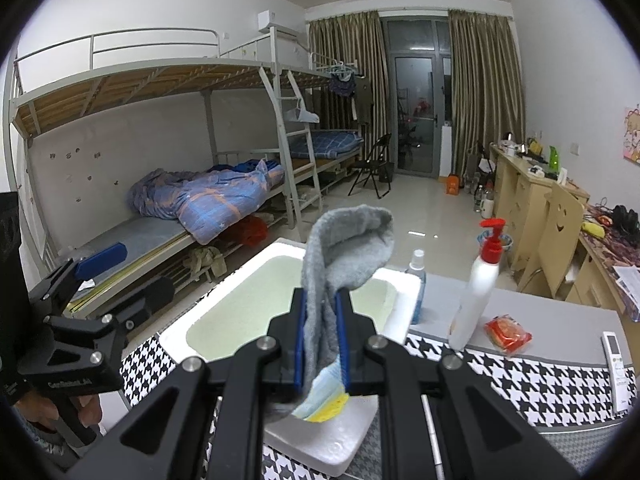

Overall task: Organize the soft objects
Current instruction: 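Open the left tool to drop the mask into the box while the right tool drops the sock, then withdraw both tools from the box back over the white tissues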

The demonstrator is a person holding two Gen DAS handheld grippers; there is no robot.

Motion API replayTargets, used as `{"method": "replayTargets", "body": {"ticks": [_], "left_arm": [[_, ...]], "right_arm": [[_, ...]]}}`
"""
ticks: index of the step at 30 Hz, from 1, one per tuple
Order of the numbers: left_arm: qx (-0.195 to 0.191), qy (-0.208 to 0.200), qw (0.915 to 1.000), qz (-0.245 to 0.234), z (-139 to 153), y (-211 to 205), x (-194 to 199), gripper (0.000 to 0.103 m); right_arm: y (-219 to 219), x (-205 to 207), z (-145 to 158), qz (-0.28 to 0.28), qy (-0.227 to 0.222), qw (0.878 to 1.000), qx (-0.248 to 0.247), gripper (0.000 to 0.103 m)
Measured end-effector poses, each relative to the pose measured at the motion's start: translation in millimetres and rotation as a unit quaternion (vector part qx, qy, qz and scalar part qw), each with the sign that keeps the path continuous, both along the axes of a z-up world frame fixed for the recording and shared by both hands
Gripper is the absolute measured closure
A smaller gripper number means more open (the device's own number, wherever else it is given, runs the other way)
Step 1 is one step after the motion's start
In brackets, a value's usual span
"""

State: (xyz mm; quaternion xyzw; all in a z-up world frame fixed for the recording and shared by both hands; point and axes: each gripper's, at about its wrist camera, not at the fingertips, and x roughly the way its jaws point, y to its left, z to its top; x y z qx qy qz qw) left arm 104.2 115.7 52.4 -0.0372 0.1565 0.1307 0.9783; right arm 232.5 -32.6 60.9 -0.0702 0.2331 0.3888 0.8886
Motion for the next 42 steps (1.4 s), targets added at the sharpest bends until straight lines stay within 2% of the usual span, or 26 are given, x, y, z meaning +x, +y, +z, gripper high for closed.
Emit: {"method": "replayTargets", "body": {"ticks": [6, 8, 11, 12, 13, 15, 28, 31, 42], "left_arm": [[-0.006, -0.001, 1.0000, 0.008, -3.5, 6.4, -3.0, 0.001], [-0.005, -0.001, 0.9999, 0.012, -4.1, 8.0, -4.0, 0.001], [-0.010, -0.005, 0.9998, 0.018, -4.2, 12.4, -6.2, 0.001], [-0.011, -0.005, 0.9997, 0.019, -4.9, 13.5, -7.7, 0.001], [-0.011, -0.005, 0.9997, 0.019, -5.1, 13.6, -7.9, 0.001], [-0.011, -0.005, 0.9997, 0.020, -6.5, 13.8, -8.4, 0.001], [-0.017, -0.004, 0.9998, -0.002, -9.0, 1.6, -6.6, 0.001], [-0.013, -0.002, 0.9999, -0.007, -8.7, -2.2, -6.8, 0.001], [-0.003, -0.004, 0.9998, -0.020, -4.7, -17.5, -9.0, 0.001]], "right_arm": [[11.2, -2.0, -1.0, 0.013, 0.003, 1.000, -0.001, 0.085], [15.3, -1.7, -2.6, 0.016, 0.002, 1.000, -0.006, 0.082], [19.2, -2.0, -4.9, 0.019, -0.005, 1.000, -0.014, 0.059], [19.4, -3.1, -5.0, 0.019, -0.011, 1.000, -0.013, 0.048], [17.4, -4.7, -4.4, 0.020, -0.019, 1.000, -0.008, 0.043], [13.8, -5.8, -3.3, 0.022, -0.023, 1.000, 0.001, 0.039], [-13.7, -3.8, 0.5, -0.003, -0.015, 1.000, 0.015, 0.038], [-18.2, -4.9, 1.4, -0.009, -0.017, 1.000, 0.021, 0.031], [-31.2, -5.0, 1.3, -0.023, -0.021, 0.999, 0.030, 0.024]]}}
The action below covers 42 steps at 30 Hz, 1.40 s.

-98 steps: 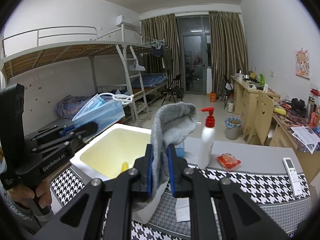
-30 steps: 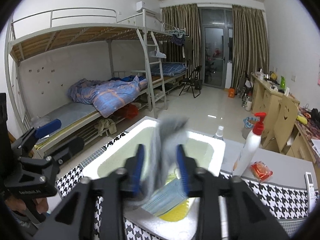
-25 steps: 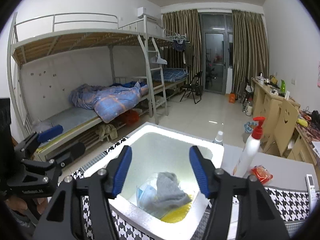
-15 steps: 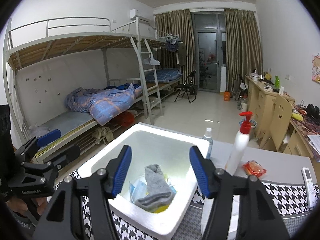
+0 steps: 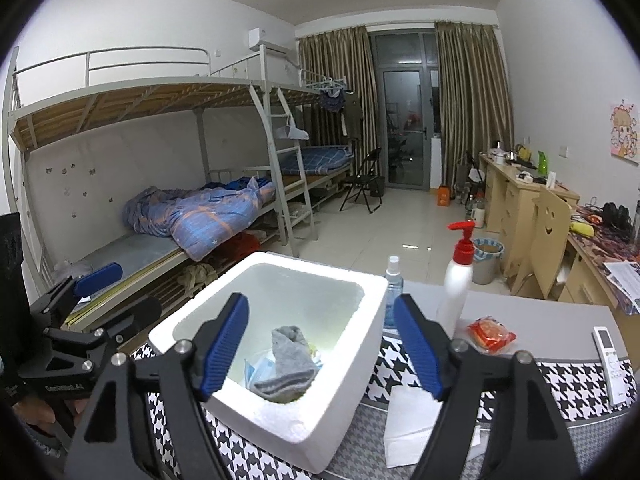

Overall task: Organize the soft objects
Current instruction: 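Withdraw both tools from the box back over the white tissues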

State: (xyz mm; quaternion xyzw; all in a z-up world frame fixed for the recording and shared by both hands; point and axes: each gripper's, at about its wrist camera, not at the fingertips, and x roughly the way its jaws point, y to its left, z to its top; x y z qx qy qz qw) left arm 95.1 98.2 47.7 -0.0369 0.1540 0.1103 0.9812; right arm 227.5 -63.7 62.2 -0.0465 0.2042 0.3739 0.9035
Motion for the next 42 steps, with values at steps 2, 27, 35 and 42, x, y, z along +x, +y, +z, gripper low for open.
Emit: {"method": "replayTargets", "body": {"ticks": [2, 27, 35, 42], "left_arm": [[0.002, -0.001, 1.0000, -0.003, 1.3, -3.2, -0.5, 0.001], [0.010, -0.009, 0.9984, -0.054, 12.6, -46.0, 6.3, 0.001], [0.016, -0.010, 0.9973, -0.071, 14.7, -61.4, 9.0, 0.001], [0.023, -0.012, 0.9961, -0.084, 17.5, -76.2, 12.2, 0.001]], "right_arm": [[-4.1, 0.3, -0.5, -0.003, -0.001, 1.000, 0.001, 0.024], [-51.8, -1.2, 1.4, -0.048, -0.009, 0.999, 0.021, 0.021], [-67.0, -0.6, 2.9, -0.061, -0.010, 0.998, 0.028, 0.020], [-83.0, -3.1, 2.7, -0.075, -0.010, 0.997, 0.032, 0.020]]}}
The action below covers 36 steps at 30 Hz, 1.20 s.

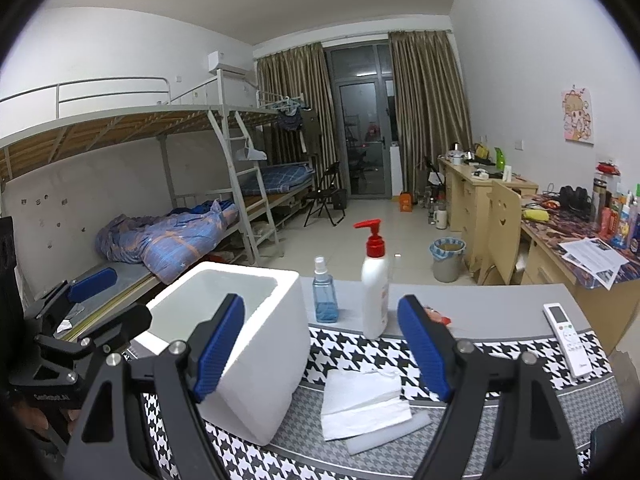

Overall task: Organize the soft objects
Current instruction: 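Withdraw both tools from the box back over the white tissues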

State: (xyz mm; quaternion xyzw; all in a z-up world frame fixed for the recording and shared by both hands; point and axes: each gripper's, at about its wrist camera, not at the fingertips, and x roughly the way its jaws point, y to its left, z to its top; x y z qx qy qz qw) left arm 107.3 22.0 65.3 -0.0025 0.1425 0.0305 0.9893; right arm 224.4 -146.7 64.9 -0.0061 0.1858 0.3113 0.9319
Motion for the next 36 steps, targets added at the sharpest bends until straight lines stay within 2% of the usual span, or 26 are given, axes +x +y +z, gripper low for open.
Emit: {"method": "replayTargets", "body": {"ticks": [3, 6, 13, 36], "left_arm": [[0.003, -0.001, 1.0000, -0.002, 0.0, -5.6, 0.2, 0.001], [0.006, -0.002, 1.0000, -0.006, 1.1, -12.4, 1.3, 0.001], [0.008, -0.005, 0.9998, -0.019, 3.7, -25.6, 3.6, 0.001], [0.007, -0.002, 0.9983, -0.058, 4.0, -53.8, 13.5, 0.001]], "right_arm": [[-6.0, -1.4, 0.6, -0.007, -0.001, 1.000, 0.002, 0.020], [-13.6, -3.9, 0.6, -0.014, -0.005, 1.000, 0.004, 0.012], [-31.7, -8.2, 0.6, -0.029, -0.011, 0.999, 0.009, 0.008], [-72.5, -13.6, -2.4, -0.087, -0.017, 0.996, -0.002, 0.005]]}}
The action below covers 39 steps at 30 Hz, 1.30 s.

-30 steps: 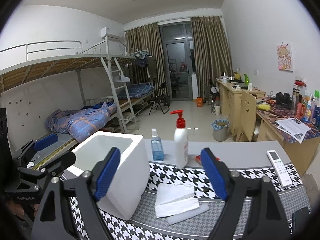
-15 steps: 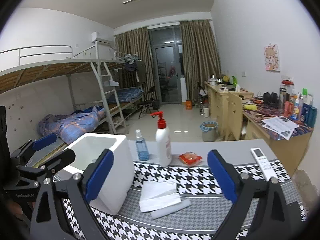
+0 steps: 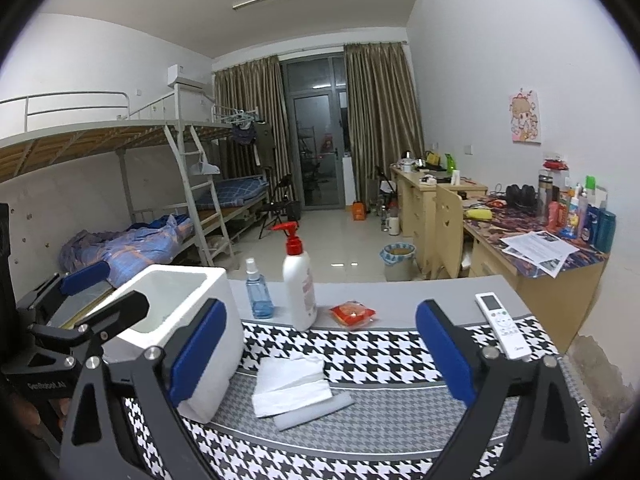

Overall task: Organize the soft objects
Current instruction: 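Withdraw both tools from the box back over the white tissues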

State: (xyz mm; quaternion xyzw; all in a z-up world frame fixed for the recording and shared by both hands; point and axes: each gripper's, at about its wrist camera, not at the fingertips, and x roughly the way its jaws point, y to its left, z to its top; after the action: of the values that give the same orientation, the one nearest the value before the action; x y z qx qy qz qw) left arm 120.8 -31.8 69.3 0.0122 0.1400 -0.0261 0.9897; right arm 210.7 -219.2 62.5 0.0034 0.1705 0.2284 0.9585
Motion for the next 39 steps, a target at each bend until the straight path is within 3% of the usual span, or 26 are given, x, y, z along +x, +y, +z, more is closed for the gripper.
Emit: {"method": "replayTargets", "body": {"ticks": [18, 39], "left_arm": [[-0.009, 0.025, 0.9990, -0.037, -11.3, -15.7, 23.1, 0.001], [-0.010, 0.063, 0.9974, -0.033, -33.0, -37.8, 47.6, 0.001]], "right_arm": [[-30.6, 5.1, -13.9, -0.040, 0.014, 0.999, 0.001, 0.005], [-44.3, 13.7, -29.8, -0.034, 0.040, 0.999, -0.006, 0.005]]}}
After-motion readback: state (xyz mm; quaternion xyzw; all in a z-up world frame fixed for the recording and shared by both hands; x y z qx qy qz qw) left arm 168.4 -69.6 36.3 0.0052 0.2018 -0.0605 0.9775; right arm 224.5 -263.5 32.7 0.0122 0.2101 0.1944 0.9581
